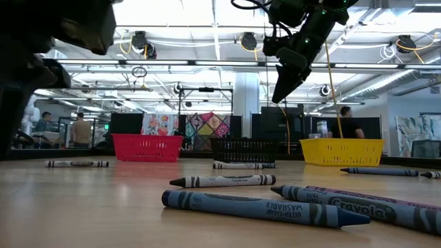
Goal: Sort crayons
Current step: Put the violet crayon into the black bin
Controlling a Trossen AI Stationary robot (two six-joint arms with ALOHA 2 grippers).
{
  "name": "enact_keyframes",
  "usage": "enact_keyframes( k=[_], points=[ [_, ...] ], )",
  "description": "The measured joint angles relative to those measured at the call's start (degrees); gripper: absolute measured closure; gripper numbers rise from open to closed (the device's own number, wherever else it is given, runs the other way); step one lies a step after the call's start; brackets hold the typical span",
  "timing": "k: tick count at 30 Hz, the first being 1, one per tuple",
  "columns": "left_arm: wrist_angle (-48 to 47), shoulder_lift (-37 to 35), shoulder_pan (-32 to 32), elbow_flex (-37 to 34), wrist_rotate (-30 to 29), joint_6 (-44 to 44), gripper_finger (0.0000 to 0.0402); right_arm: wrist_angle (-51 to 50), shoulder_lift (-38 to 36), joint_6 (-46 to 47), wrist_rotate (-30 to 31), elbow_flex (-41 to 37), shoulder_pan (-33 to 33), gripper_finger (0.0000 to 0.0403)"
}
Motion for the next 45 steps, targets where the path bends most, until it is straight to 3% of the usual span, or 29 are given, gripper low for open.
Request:
enact_keyframes(
  k=[7, 16, 27, 45],
  points=[
    [-6.48, -0.08, -0.72, 0.18, 3.08, 18.25, 0.0326, -0.11, 0.00, 1.52, -0.03, 0.00, 0.02, 0.0300],
    [-6.41, -0.11, -0.72, 0.18, 3.11, 31.06, 0.0327, -0.24, 0.00, 1.59, -0.02, 0.00, 0.02, 0.0300],
    [-0.42, 0.07, -0.82, 0.20, 2.88, 38.80, 0.0326, -0.24, 0.00, 1.53, -0.02, 0.00, 0.02, 0.0300],
    [-0.67, 0.43, -1.49, -0.92, 3.54, 42.63, 0.0326, -0.22, 0.00, 1.51, -0.02, 0.00, 0.02, 0.0300]
  ],
)
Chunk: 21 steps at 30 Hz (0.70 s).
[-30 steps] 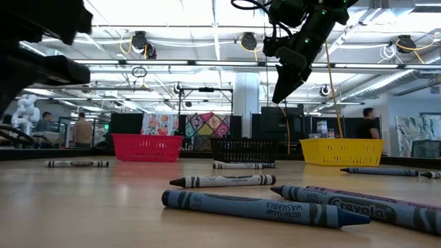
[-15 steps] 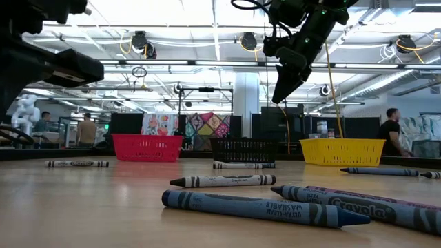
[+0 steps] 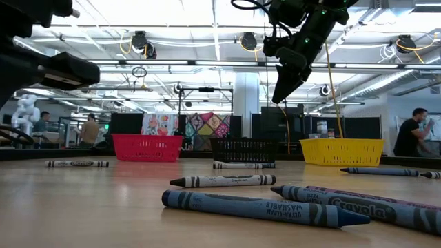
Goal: Sort crayons
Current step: Put the violet crayon into the black bin
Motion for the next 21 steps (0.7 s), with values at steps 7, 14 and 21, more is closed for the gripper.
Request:
enact_keyframes(
  k=[7, 14, 21],
  points=[
    [-0.29, 0.00, 0.00, -1.54, -1.37, 2.50, 0.0326, 0.02, 0.00, 0.00, 0.00, 0.00, 0.01, 0.0300],
    [-0.27, 0.03, 0.92, -1.54, -2.38, 4.16, 0.0326, 0.37, 0.00, 0.37, 0.00, 0.00, 0.01, 0.0300],
    [0.09, 4.01, 0.90, -1.17, -1.53, 5.93, 0.0326, 0.05, 0.00, 0.39, 0.00, 0.00, 0.01, 0.0300]
  ],
)
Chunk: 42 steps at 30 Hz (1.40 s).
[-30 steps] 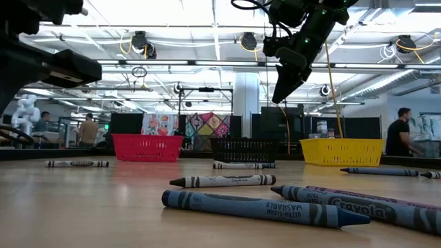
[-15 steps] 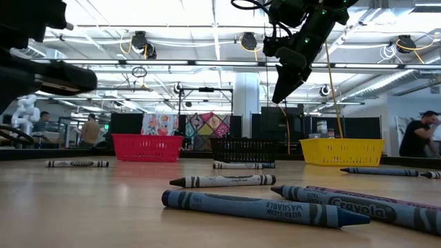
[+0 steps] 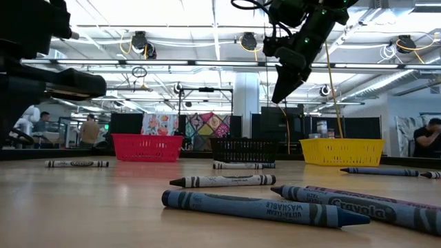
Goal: Sort crayons
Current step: Put the violet crayon into the black bin
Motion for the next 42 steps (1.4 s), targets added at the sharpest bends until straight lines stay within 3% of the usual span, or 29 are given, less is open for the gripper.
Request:
enact_keyframes(
  k=[5, 11, 22, 29, 36, 42],
  points=[
    [-0.05, 1.86, -0.03, 0.26, -0.39, -0.49, 0.0331, -0.37, 0.02, 0.00, 0.02, 0.00, -0.02, 0.0300],
    [-0.66, 1.40, 1.44, 0.25, 0.58, -2.00, 0.0390, -1.34, 0.02, 0.00, 0.02, 0.00, -0.02, 0.0300],
    [-0.71, 0.01, 6.47, 2.39, 3.91, -5.09, 0.0394, -7.61, 0.02, 0.04, 0.02, 0.00, -0.02, 0.0300],
    [0.68, -6.47, 10.52, 2.68, -4.95, -4.56, 0.0396, -8.65, -0.14, 0.02, 0.13, 0.00, -0.02, 0.0300],
    [1.83, -10.73, 18.58, 2.80, -8.07, 3.37, 0.0396, -9.76, -0.92, -0.48, 0.24, 0.00, -0.07, 0.0300],
    [5.87, -11.13, 28.25, 2.84, -8.98, 15.11, 0.0396, -10.32, -0.94, -0.60, 0.49, -0.02, -0.13, 0.0300]
  ],
)
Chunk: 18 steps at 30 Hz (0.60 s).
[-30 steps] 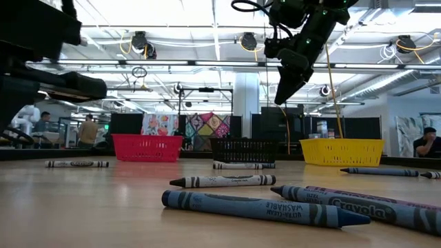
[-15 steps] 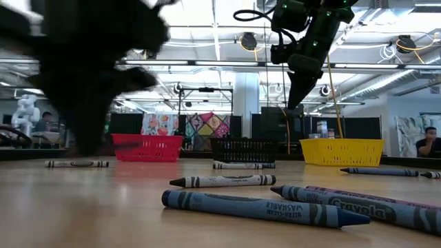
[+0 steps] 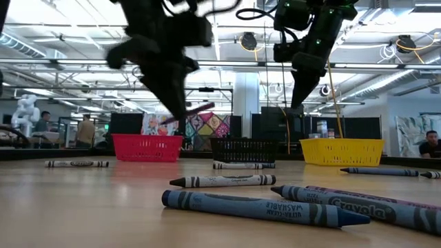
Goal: Sort crayons
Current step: Put the violet crayon into the black bin
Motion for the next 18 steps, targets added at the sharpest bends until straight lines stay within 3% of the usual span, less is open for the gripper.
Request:
enact_keyframes(
  k=[13, 18],
  points=[
    [7.41, 0.58, 18.21, 0.00, 1.69, 16.28, 0.0396, 0.01, 0.02, 1.08, 0.14, 0.00, -1.94, 0.0300],
    [12.06, 0.82, 23.39, 0.09, 8.58, 20.50, 0.0396, 0.82, 0.02, 1.09, 0.17, 0.00, -2.01, 0.0300]
  ],
)
